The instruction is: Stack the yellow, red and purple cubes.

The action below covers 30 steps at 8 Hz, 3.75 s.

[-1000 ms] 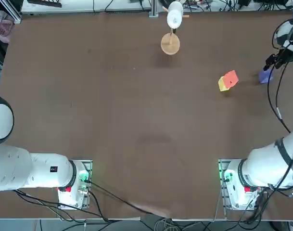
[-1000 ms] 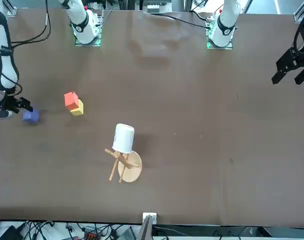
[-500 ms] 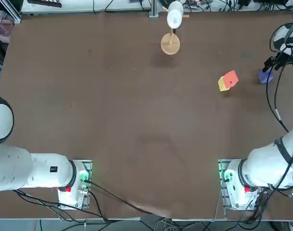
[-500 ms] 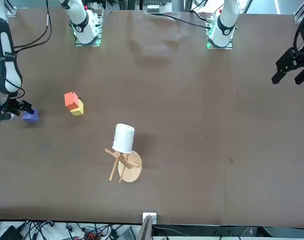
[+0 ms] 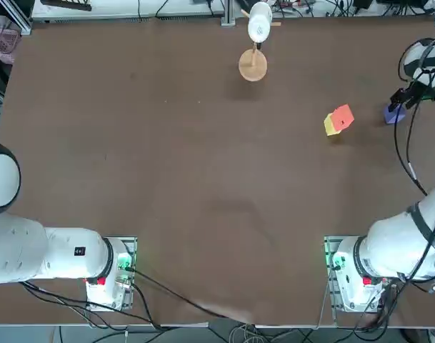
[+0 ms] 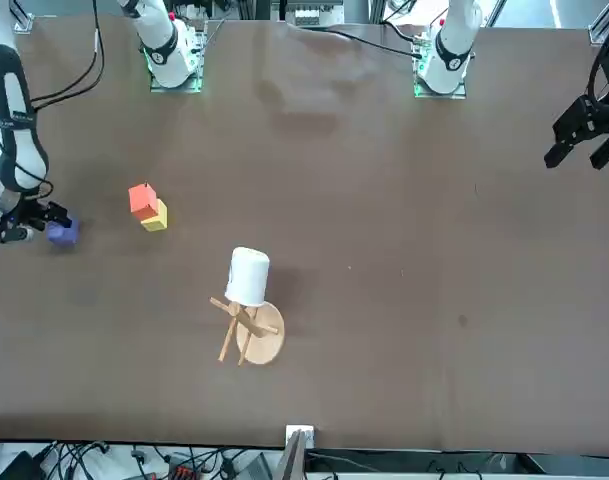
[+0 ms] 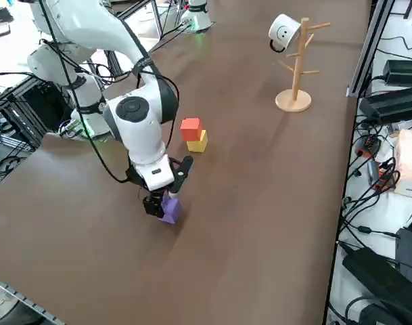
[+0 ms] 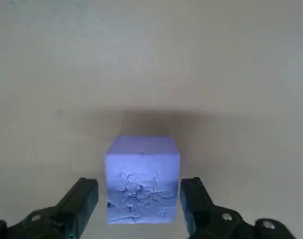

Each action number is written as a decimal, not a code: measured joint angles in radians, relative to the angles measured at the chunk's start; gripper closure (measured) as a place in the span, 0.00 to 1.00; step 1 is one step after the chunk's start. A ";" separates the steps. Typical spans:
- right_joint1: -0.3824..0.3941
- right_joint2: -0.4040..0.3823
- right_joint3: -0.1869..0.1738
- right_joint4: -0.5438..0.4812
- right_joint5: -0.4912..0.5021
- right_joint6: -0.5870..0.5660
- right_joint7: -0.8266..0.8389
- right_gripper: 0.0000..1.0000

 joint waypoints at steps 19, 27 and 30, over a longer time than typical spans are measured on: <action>0.393 -0.507 0.040 -0.287 -0.012 -0.246 0.421 0.33; 0.394 -0.509 0.075 -0.344 -0.050 -0.184 0.422 0.34; 0.394 -0.509 0.075 -0.356 -0.050 -0.181 0.422 0.34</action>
